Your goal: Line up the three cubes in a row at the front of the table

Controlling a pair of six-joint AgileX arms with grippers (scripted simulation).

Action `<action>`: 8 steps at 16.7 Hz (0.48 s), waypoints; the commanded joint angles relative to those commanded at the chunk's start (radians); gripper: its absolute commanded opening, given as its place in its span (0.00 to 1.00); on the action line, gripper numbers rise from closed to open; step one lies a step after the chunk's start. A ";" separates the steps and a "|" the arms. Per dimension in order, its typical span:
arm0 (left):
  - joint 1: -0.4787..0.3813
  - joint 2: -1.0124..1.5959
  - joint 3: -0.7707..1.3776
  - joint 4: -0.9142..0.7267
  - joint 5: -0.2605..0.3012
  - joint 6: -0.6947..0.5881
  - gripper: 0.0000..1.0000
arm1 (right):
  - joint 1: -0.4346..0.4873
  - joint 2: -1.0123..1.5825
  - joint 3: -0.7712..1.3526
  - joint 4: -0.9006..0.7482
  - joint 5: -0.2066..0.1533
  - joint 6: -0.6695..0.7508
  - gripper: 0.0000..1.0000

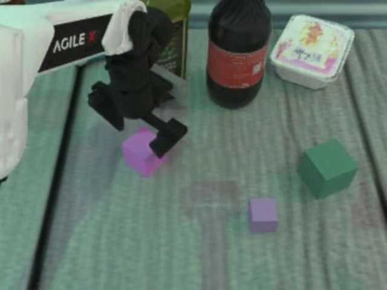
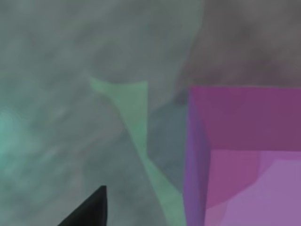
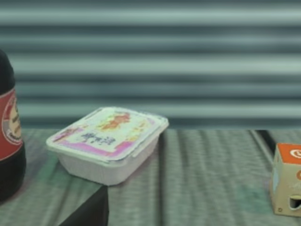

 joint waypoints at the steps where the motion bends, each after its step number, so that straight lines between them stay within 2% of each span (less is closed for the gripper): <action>1: 0.000 0.013 -0.027 0.041 0.000 0.001 1.00 | 0.000 0.000 0.000 0.000 0.000 0.000 1.00; 4: 0.001 0.045 -0.089 0.135 0.001 0.001 1.00 | 0.000 0.000 0.000 0.000 0.000 0.000 1.00; 8: 0.001 0.051 -0.100 0.150 0.001 0.002 1.00 | 0.000 0.000 0.000 0.000 0.000 0.000 1.00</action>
